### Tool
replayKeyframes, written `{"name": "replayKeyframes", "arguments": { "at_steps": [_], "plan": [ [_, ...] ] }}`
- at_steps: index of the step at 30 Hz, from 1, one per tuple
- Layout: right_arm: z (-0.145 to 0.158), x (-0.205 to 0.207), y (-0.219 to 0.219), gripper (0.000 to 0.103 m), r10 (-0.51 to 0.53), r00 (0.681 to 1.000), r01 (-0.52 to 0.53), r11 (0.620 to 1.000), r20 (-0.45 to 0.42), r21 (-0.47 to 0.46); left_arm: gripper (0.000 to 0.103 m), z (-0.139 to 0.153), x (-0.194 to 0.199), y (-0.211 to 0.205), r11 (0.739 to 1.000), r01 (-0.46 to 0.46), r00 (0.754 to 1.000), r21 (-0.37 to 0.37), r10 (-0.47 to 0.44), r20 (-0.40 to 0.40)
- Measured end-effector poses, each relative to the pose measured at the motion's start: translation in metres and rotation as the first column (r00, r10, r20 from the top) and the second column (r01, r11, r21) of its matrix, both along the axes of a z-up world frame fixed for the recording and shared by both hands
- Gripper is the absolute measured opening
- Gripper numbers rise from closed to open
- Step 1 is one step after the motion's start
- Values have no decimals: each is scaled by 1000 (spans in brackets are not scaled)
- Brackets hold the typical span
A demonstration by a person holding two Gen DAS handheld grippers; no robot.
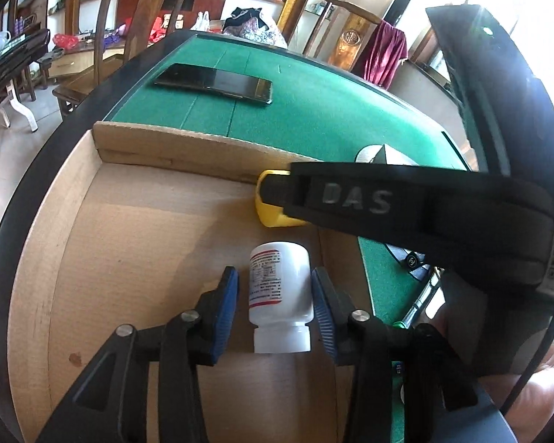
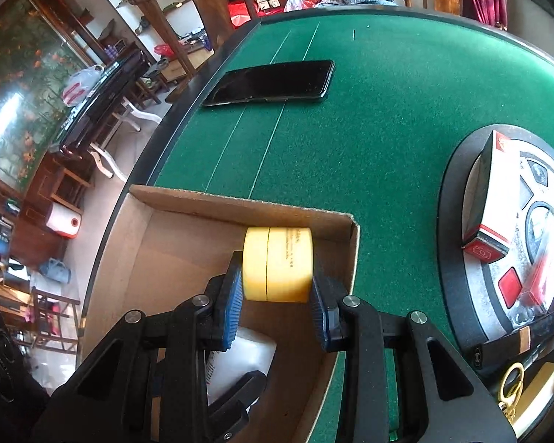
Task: Organize objects
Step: 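Open both grippers to drop the pill bottle and tape into the tray, then grasp another white pill bottle with the left gripper while the right grasps the white medicine box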
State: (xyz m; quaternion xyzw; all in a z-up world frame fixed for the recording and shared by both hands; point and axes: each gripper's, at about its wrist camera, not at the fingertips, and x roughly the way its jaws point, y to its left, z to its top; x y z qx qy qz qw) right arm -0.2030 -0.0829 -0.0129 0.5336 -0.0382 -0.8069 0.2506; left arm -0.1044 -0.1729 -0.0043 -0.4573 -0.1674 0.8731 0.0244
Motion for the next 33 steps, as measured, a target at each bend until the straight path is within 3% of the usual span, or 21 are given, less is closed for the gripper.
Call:
{"name": "replayKeyframes", "arguments": {
  "at_steps": [5, 12, 15, 19, 23, 26, 28, 31, 33],
  "plan": [
    [7, 6, 11, 35, -5, 1000, 5, 1000, 5, -30, 43, 5, 8, -9, 1000, -11, 1000, 24, 11, -18],
    [34, 54, 64, 35, -4, 995, -5, 996, -96, -85, 46, 28, 45, -5, 999, 37, 994, 17, -35, -104],
    [44, 95, 108, 35, -5, 989, -19, 987, -147, -157, 59, 39, 62, 21, 991, 133, 978, -28, -136, -155],
    [43, 146, 166, 37, -39, 982, -3, 976, -186, -219, 61, 45, 75, 67, 956, 279, 941, -92, -291, -173],
    [40, 187, 212, 38, -68, 970, 12, 973, -235, -231, 61, 40, 86, 115, 889, 420, 880, -180, -448, -160],
    [35, 207, 249, 37, -111, 958, 47, 971, -265, -236, 61, 31, 99, 153, 793, 538, 798, -285, -588, -129],
    [28, 216, 273, 37, -149, 954, 81, 964, -259, -255, 61, 24, 108, 172, 731, 559, 759, -391, -641, -113],
    [16, 217, 301, 37, -194, 952, 123, 951, -237, -285, 61, 18, 108, 192, 650, 572, 727, -501, -684, -59],
    [10, 216, 314, 37, -219, 949, 146, 942, -226, -302, 61, 12, 104, 197, 612, 597, 710, -519, -704, -13]
  ]
}}
